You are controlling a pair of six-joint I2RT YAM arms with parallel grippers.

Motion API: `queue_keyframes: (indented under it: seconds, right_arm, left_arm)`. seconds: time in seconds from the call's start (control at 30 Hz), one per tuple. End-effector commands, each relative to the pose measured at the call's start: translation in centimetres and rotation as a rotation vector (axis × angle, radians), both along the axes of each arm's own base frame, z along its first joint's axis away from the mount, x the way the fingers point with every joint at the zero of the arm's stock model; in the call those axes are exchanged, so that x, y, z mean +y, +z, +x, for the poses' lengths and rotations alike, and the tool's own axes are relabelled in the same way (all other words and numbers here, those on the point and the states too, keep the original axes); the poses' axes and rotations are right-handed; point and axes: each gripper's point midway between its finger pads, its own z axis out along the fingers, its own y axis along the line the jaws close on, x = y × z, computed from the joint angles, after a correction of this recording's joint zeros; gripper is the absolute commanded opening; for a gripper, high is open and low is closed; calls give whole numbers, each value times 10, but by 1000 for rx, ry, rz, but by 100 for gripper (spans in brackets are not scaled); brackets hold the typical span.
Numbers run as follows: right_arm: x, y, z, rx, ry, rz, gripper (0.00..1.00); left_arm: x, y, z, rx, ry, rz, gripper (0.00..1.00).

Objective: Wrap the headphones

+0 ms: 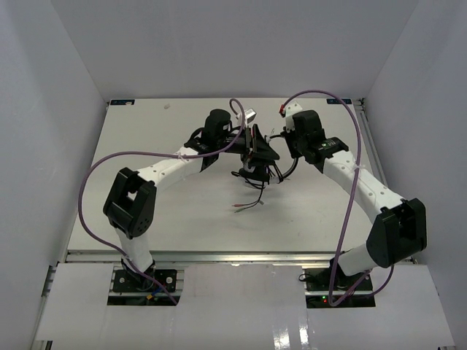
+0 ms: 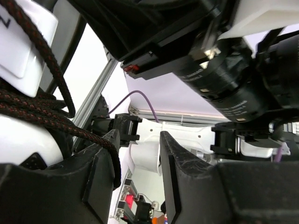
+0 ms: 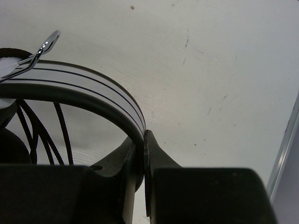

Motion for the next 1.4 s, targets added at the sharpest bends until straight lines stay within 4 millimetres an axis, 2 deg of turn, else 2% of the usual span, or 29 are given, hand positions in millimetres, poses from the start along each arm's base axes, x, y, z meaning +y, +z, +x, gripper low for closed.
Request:
queue_keyframes:
  seconds: [0.0,0.2,0.3,0.37,0.4,0.43,0.83,0.93,1.03,1.13,1.37]
  right_arm:
    - [8,18,16,-29,-37,149,8]
    - [-3,11,22,6,-68,182,8]
    - [-8,6,24,25,-83,198,8]
    - [-11,2,25,32,-93,196,8]
    - [-12,1,26,36,-95,196,8]
    - [-13,0,26,40,-96,194,8]
    - [-20,-9,30,116,-158,316,8]
    - [-26,-9,32,130,-186,353,8]
    - [-22,-8,29,158,-173,413,8]
    - [-25,-7,29,173,-184,459,8]
    - [-37,-8,30,206,-218,548,8]
  left_arm:
    - [-20,7,-19,-31,-53,-7,52]
    - [-47,-15,-31,-64,-71,70,54]
    - [-52,-30,-40,-66,-71,144,57]
    - [-55,-36,-40,-103,-52,190,63]
    - [-55,-40,-36,-110,-23,235,71]
    - [-55,-40,-38,-130,-27,256,75]
    - [-66,-47,-47,-236,26,362,97]
    - [-65,-47,-44,-284,55,401,98]
    - [-63,-42,-39,-340,99,423,98]
    - [-59,-41,-36,-384,137,449,98]
    - [-63,-54,-45,-438,130,497,98]
